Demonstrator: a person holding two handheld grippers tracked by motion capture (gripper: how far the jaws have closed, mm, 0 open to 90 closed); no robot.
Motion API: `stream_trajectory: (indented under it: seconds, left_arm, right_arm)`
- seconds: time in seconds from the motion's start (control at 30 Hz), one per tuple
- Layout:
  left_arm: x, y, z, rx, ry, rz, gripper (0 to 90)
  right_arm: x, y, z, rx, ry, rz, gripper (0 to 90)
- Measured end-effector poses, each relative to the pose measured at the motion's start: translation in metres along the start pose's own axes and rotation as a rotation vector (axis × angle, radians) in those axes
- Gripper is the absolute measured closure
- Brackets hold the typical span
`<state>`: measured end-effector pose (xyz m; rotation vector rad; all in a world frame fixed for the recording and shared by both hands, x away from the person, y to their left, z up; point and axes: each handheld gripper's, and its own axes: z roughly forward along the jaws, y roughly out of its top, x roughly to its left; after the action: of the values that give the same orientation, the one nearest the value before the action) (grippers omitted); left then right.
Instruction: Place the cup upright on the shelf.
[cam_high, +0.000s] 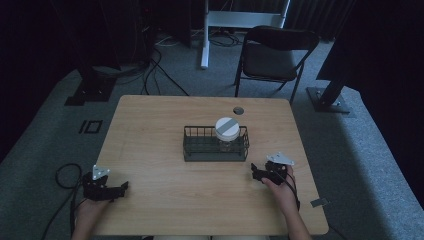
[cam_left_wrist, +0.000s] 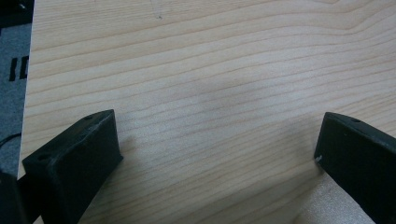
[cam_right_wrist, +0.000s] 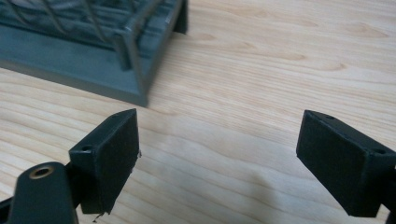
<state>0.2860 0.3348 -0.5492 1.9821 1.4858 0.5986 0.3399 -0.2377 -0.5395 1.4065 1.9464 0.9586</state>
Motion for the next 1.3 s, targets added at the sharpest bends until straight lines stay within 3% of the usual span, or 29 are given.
stream_trajectory:
  seconds: [0.7, 0.93, 1.3]
  left_arm:
    - [0.000, 0.000, 0.000, 0.000, 0.000, 0.000, 0.3]
    - [0.000, 0.000, 0.000, 0.000, 0.000, 0.000, 0.2]
    - [0.000, 0.000, 0.000, 0.000, 0.000, 0.000, 0.2]
  right_arm:
    - [-0.019, -0.013, 0.002, 0.101, -0.079, 0.057, 12.7]
    - [-0.026, -0.014, 0.002, 0.126, -0.070, 0.102, 11.5]
    - [-0.026, -0.016, 0.000, 0.126, -0.060, 0.097, 11.8]
